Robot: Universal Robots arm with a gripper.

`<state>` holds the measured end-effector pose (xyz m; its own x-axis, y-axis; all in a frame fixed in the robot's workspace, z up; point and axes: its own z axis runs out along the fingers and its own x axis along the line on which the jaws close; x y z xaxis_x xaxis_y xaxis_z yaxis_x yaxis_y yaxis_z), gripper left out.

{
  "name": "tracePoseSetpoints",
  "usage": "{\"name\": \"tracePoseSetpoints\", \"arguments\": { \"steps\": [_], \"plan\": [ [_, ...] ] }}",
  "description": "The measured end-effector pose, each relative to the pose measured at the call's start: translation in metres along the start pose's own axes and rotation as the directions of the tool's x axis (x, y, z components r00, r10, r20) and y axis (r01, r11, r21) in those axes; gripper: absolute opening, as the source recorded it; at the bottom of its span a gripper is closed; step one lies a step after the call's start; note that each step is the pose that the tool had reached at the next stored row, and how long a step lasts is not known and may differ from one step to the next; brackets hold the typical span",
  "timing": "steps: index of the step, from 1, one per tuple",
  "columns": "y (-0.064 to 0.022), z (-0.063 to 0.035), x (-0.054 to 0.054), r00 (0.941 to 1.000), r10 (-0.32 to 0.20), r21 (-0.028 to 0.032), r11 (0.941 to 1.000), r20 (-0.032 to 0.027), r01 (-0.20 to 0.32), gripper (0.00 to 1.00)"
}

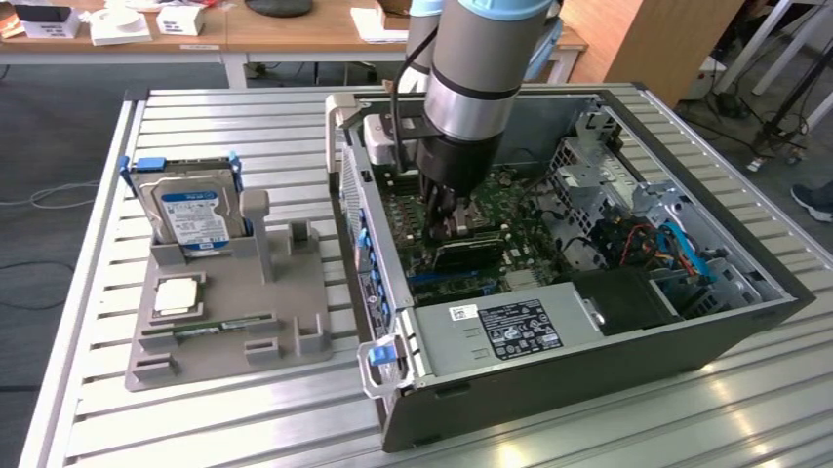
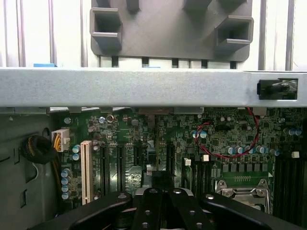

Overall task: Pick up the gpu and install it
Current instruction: 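Press down on the gpu until it lock into place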

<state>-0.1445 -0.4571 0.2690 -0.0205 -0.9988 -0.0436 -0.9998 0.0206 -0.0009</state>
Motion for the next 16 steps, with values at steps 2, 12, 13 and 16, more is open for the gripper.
{"name": "tracePoseSetpoints", "arguments": {
  "steps": [2,12,13,16],
  "plan": [
    [0.0,0.0004,-0.0003,1.0,0.0,0.0,1.0,0.0,0.0,0.11],
    [0.0001,0.0027,-0.0002,1.0,0.0,-0.0003,1.0,-0.0004,0.0,0.11],
    [0.0001,0.0027,-0.0002,1.0,0.0,-0.0004,1.0,-0.0005,0.0,0.11],
    [0.0001,0.0029,-0.0002,1.0,0.0,-0.0002,1.0,-0.0001,0.0,0.11]
  ]
}}
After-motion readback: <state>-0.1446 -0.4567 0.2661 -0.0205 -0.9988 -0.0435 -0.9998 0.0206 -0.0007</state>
